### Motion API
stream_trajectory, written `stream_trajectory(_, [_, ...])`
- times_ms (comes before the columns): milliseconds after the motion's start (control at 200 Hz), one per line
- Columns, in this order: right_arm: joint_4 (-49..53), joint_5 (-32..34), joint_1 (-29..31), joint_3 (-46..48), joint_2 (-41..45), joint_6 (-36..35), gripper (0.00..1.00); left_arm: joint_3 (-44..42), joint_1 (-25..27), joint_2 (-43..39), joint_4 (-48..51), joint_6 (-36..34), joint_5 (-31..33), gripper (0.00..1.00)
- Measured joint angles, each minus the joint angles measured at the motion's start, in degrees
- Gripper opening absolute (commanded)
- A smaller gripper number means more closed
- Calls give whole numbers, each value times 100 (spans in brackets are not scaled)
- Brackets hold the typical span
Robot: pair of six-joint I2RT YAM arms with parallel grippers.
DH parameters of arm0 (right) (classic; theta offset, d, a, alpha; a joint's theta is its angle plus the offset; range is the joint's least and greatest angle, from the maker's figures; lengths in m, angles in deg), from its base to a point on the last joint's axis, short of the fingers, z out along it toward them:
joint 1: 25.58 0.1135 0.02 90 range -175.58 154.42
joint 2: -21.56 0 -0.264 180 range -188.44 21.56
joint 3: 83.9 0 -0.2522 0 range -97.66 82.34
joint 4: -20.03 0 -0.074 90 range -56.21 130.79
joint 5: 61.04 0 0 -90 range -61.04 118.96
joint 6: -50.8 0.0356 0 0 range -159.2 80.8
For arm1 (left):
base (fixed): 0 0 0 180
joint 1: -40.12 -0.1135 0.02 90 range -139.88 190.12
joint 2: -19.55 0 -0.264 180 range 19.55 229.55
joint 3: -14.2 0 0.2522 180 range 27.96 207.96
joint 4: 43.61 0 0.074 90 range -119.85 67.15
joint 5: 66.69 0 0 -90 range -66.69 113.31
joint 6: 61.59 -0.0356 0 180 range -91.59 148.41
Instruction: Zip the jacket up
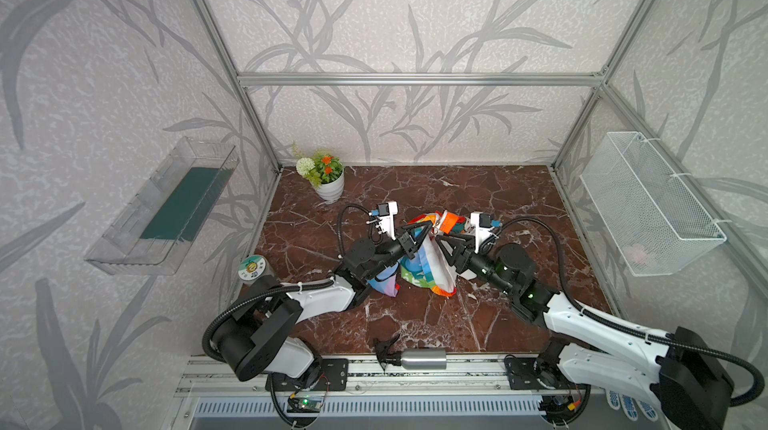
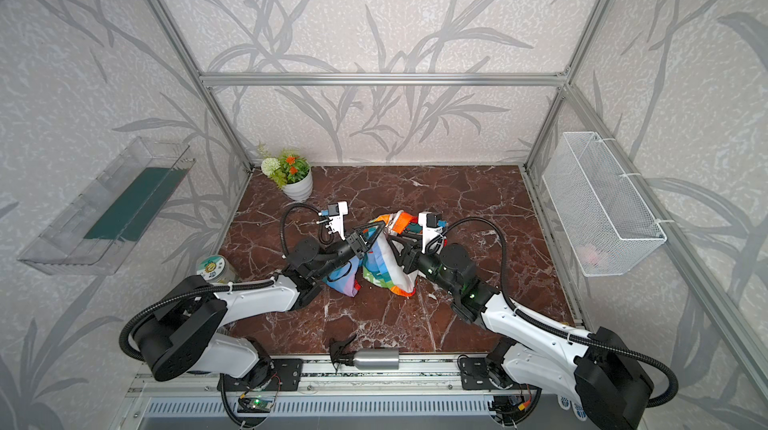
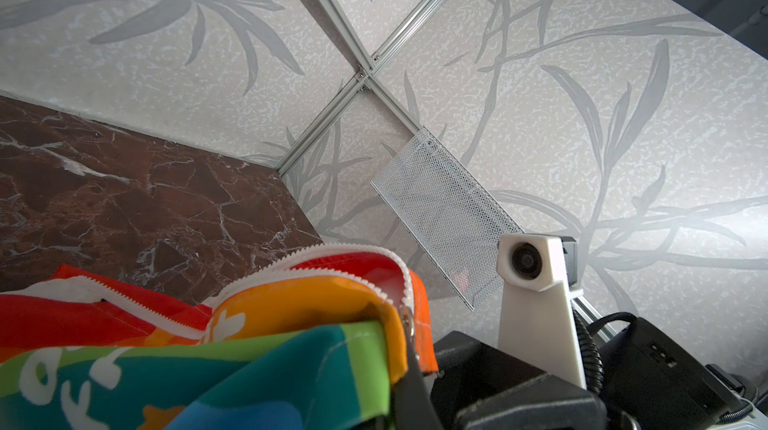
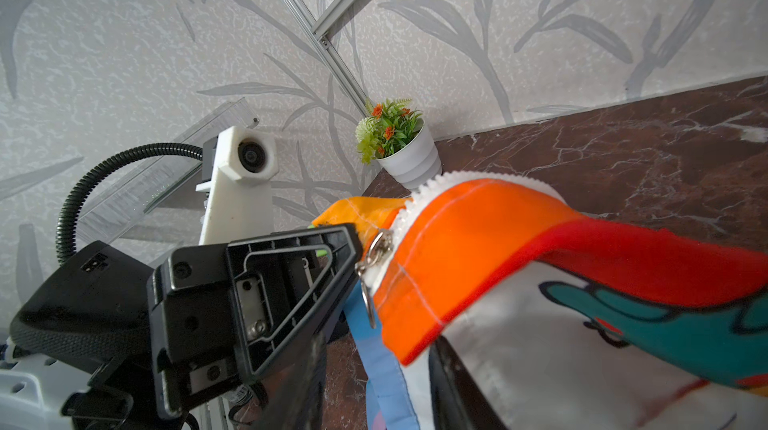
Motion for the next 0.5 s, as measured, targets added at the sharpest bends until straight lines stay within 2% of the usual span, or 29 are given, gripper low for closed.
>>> stream_trajectory(500, [-643, -254, -96, -170, -431, 234, 34, -2, 0, -42, 2, 15, 0, 0])
